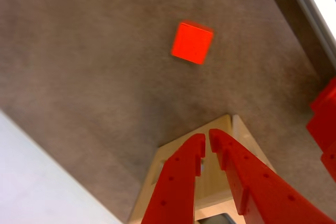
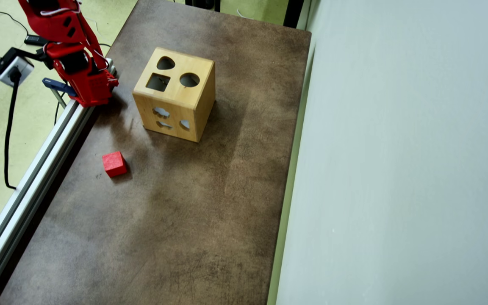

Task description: Pick and place the red cube on the square hole

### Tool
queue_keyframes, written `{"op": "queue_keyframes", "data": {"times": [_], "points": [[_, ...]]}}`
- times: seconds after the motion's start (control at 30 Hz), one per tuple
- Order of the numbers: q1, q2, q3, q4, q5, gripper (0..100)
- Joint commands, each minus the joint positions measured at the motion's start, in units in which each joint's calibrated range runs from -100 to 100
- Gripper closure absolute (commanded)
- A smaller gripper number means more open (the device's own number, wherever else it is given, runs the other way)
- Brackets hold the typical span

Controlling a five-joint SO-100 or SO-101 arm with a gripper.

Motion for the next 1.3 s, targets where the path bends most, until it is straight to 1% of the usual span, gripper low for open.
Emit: {"op": "queue_keyframes", "data": {"times": [0.0,0.67,0.97,1.03,1.1,1.27], "points": [[0.4,-0.2,4.9,-0.2,0.4,98],[0.3,0.1,5.8,-0.2,0.3,98],[0.2,0.2,5.7,-0.3,0.0,96],[-0.3,0.2,5.3,0.2,0.0,92],[-0.3,0.2,5.8,0.4,0.0,84],[-0.1,0.0,5.8,0.5,0.0,57]]}}
